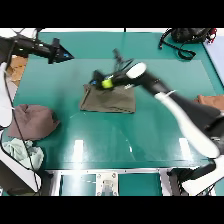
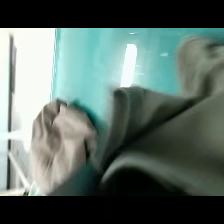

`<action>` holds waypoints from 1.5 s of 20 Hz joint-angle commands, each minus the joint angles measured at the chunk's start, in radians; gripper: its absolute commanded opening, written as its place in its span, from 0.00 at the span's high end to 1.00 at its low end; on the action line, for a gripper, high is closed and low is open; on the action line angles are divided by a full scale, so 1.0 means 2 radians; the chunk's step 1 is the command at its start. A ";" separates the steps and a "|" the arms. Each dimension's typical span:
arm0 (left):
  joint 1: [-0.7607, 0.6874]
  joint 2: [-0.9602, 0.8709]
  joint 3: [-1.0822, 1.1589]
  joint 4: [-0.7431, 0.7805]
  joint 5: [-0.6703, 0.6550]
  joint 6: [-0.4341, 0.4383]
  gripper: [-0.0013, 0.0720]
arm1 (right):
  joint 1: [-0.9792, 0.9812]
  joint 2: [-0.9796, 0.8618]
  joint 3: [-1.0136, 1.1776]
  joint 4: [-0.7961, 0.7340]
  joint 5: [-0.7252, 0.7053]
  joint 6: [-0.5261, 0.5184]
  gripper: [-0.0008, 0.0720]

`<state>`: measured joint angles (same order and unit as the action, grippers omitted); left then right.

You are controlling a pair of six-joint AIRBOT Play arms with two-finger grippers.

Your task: Fold the shirts.

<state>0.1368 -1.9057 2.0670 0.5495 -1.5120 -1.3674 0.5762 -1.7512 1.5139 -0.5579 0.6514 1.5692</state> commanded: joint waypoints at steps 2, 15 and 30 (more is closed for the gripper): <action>0.037 0.005 0.001 -0.010 -0.018 0.023 0.94 | 0.096 -0.086 0.015 0.037 -0.181 0.001 0.20; 0.037 0.005 0.001 -0.009 -0.009 0.030 0.94 | -0.302 0.035 -0.032 -0.140 0.288 -0.019 0.20; 0.037 0.004 -0.011 -0.010 -0.005 0.030 0.94 | -0.215 -0.018 -0.069 0.120 0.228 -0.184 0.97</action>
<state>0.2111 -1.8965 2.0510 0.5293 -1.5196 -1.3079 0.1307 -1.7988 1.2713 -0.4320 1.0515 1.2526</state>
